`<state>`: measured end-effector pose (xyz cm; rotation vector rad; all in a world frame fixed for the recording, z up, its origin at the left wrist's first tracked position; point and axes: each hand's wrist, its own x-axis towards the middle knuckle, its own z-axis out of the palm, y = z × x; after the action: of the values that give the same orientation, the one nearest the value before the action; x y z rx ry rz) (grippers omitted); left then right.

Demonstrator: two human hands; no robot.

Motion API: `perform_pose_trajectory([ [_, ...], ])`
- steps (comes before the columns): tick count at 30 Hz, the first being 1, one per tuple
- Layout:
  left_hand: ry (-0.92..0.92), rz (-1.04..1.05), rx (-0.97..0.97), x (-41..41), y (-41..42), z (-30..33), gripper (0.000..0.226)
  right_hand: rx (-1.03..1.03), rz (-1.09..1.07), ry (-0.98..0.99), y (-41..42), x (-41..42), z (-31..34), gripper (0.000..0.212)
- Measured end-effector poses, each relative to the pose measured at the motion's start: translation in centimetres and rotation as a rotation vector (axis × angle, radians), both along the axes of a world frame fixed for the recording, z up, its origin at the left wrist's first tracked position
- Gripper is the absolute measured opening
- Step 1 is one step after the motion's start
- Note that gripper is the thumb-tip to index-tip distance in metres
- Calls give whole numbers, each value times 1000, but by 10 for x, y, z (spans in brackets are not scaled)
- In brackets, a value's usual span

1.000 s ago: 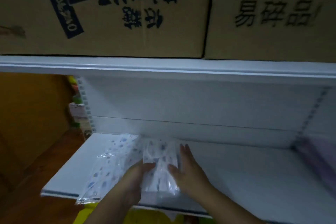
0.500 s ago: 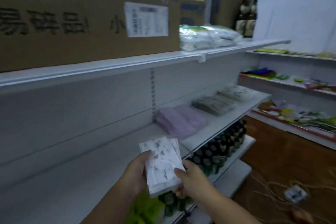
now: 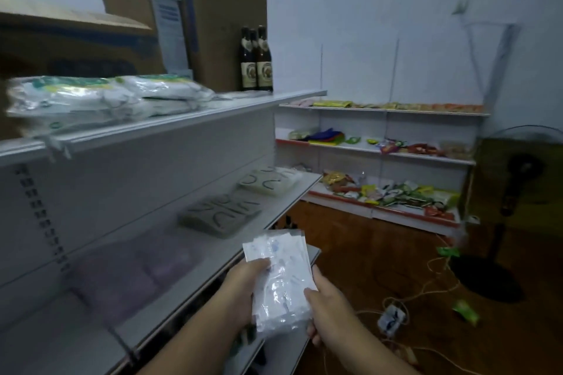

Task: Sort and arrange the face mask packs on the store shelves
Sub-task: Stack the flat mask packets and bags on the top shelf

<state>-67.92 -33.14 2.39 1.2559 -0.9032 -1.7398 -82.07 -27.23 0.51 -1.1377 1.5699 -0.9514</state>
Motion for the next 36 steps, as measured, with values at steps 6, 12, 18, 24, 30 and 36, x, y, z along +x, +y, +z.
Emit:
perform_pose_trajectory([
  [6, 80, -102, 29, -79, -52, 25, 35, -105, -47, -60, -41, -79, 32, 48],
  [12, 24, -165, -40, -123, -137, 56, 27, -119, 18, -155, -110, -123, 72, 68],
  [18, -19, -268, -103, -150, -247, 133, 29, -266, -59, -57, -206, -166, 142, 41],
  [24, -101, -285, -336, -154, -330, 234, 14, -375, -110, -107, -296, -182, 218, 33],
  [30, -315, -142, -448, -128, -406, 290, 15, -452, -11, -106, -411, -170, 251, 31],
  [36, -558, 153, -380, -62, -477, 313, 14, -404, 230, -70, -530, -118, 286, 24],
])
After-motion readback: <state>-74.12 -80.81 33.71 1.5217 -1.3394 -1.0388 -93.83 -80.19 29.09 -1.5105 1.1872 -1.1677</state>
